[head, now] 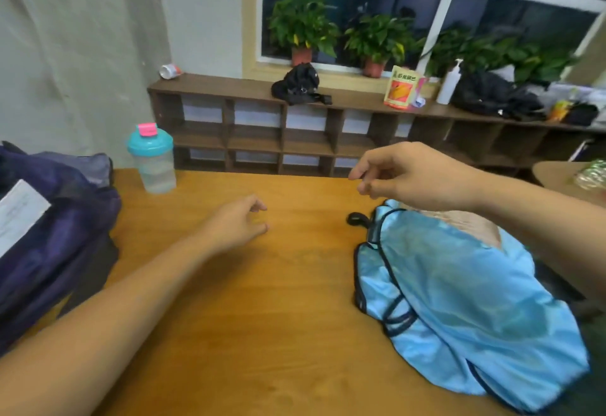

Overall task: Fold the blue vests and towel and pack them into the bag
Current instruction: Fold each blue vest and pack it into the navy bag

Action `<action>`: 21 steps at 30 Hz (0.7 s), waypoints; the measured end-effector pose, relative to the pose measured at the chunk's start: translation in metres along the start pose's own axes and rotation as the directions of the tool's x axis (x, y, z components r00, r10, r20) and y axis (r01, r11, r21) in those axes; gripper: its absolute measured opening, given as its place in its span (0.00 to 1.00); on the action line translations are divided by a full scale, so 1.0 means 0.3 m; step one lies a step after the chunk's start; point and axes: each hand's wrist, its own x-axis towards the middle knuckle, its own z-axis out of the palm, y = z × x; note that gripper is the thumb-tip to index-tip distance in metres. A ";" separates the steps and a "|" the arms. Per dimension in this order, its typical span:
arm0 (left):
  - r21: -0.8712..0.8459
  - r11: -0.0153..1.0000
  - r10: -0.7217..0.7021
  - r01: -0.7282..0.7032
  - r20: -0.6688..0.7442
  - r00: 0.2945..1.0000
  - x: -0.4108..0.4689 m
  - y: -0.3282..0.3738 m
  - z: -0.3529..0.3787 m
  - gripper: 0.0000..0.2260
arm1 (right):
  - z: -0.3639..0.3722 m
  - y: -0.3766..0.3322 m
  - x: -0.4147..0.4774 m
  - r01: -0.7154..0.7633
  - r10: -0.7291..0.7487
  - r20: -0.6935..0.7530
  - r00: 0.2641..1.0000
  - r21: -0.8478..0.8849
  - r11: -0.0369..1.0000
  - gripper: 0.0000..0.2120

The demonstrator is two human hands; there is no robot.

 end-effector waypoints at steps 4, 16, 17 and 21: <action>0.021 0.999 0.044 -0.045 0.029 0.999 0.029 0.032 0.118 0.22 | -0.001 0.141 -0.075 -0.082 0.080 -0.049 0.996 -0.045 0.996 0.06; 0.198 0.973 0.127 -0.118 -0.033 0.991 0.067 -0.040 0.302 0.27 | 0.102 0.428 -0.104 -0.337 0.323 -0.111 0.940 -0.462 0.820 0.21; 0.190 0.975 0.121 -0.113 -0.029 0.992 0.069 -0.047 0.302 0.27 | 0.109 0.438 -0.103 -0.356 0.353 -0.102 0.930 -0.483 0.800 0.20; 0.156 0.981 0.121 -0.115 -0.031 0.992 0.060 -0.059 0.296 0.25 | 0.115 0.451 -0.102 -0.364 0.383 -0.062 0.922 -0.478 0.799 0.10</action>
